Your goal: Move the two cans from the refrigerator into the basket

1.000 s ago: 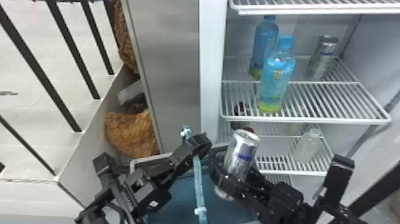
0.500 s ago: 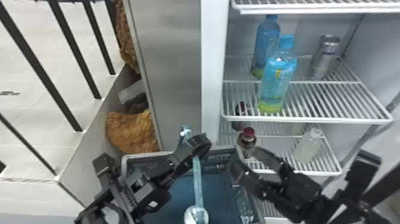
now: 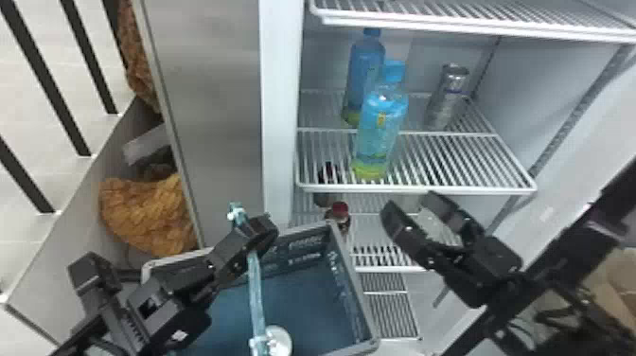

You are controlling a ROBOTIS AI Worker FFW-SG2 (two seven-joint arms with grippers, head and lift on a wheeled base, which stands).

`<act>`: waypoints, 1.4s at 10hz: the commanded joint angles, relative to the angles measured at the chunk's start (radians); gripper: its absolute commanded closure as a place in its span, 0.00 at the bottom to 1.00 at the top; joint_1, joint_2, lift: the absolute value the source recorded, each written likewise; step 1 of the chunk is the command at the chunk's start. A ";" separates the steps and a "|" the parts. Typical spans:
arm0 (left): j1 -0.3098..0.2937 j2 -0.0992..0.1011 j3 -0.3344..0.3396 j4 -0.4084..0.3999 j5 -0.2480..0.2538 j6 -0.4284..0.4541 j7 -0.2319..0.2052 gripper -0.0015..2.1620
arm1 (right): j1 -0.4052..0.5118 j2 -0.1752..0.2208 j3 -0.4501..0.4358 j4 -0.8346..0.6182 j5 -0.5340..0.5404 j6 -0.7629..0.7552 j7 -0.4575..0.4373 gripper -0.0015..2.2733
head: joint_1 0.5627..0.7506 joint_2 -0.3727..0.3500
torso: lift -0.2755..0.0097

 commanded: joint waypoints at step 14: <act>-0.005 -0.003 -0.004 0.010 -0.002 0.002 0.005 0.56 | -0.049 0.029 -0.209 0.007 0.156 -0.118 -0.168 0.04 | 0.70 0.06 | 0.84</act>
